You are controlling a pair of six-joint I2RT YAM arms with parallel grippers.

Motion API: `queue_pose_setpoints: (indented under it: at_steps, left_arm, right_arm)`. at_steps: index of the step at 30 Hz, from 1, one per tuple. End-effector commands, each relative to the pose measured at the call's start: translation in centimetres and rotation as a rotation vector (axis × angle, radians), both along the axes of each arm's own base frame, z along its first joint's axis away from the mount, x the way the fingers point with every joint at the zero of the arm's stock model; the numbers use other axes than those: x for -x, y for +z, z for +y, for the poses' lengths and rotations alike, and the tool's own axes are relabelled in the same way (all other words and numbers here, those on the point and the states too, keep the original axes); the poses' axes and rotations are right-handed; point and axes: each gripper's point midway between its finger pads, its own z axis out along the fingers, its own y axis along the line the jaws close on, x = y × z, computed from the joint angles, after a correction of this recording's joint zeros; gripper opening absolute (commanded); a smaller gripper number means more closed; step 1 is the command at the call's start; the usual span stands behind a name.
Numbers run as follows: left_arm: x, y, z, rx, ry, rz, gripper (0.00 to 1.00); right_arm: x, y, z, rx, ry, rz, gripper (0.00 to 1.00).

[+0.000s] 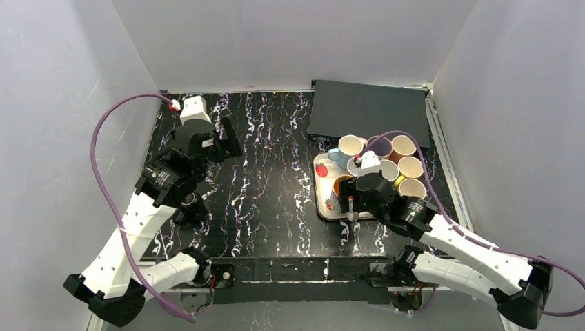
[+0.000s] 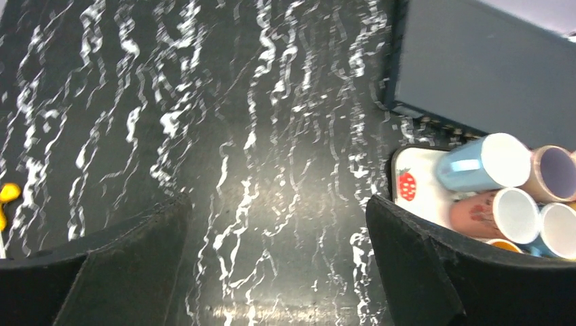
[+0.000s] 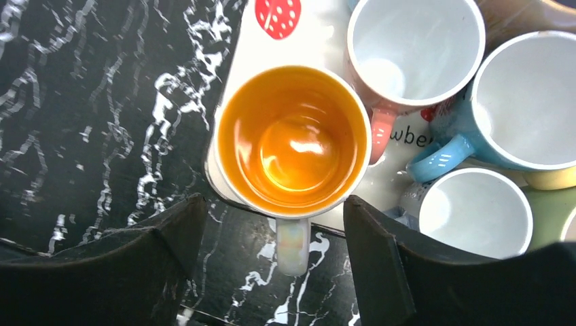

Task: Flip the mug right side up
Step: Place the cup on the tray.

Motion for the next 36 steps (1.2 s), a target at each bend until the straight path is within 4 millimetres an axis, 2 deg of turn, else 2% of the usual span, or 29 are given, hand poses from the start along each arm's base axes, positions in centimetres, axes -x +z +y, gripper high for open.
queue_pose_setpoints:
  at_steps: [1, 5, 8, 11, 16, 21, 24, 28, 31, 36]
  left_arm:
    - [1.9, -2.9, 4.6, -0.065, 0.246, 0.114, 0.98]
    - [4.8, -6.9, 9.3, -0.167, 0.476, 0.172, 0.98]
    - [5.8, -10.1, 10.5, -0.17, 0.529, 0.267, 0.98]
    - [5.7, -13.5, 10.9, -0.023, 0.548, 0.424, 0.98]
    - [5.4, -15.5, 12.4, 0.022, 0.615, 0.499, 0.98]
    - [6.6, -18.5, 13.5, 0.072, 0.706, 0.599, 0.98]
    - [7.0, -19.2, 14.2, 0.044, 0.745, 0.604, 0.98]
    - [5.8, -19.1, 14.4, 0.005, 0.707, 0.605, 0.98]
    - [4.9, -20.1, 13.0, 0.061, 0.647, 0.645, 0.98]
    - [4.4, -21.0, 10.7, 0.194, 0.608, 0.677, 0.83]
  right_arm:
    - [-0.8, 5.2, 0.4, -0.133, -0.053, -0.082, 0.82]
    - [-1.8, 8.0, 0.7, -0.201, -0.093, -0.144, 0.82]
    - [-2.4, 8.7, 1.2, -0.218, -0.113, -0.154, 0.82]
    - [-2.9, 8.8, 1.8, -0.213, -0.112, -0.152, 0.82]
    - [-3.0, 9.2, 2.3, -0.242, -0.103, -0.162, 0.82]
    - [-2.9, 9.2, 1.8, -0.275, -0.131, -0.169, 0.81]
    - [-2.8, 9.0, 1.8, -0.281, -0.135, -0.166, 0.81]
    - [-2.8, 8.9, 1.7, -0.274, -0.138, -0.165, 0.81]
    - [-2.9, 8.8, 1.6, -0.266, -0.141, -0.166, 0.81]
    - [-2.9, 9.0, 1.5, -0.274, -0.148, -0.169, 0.8]
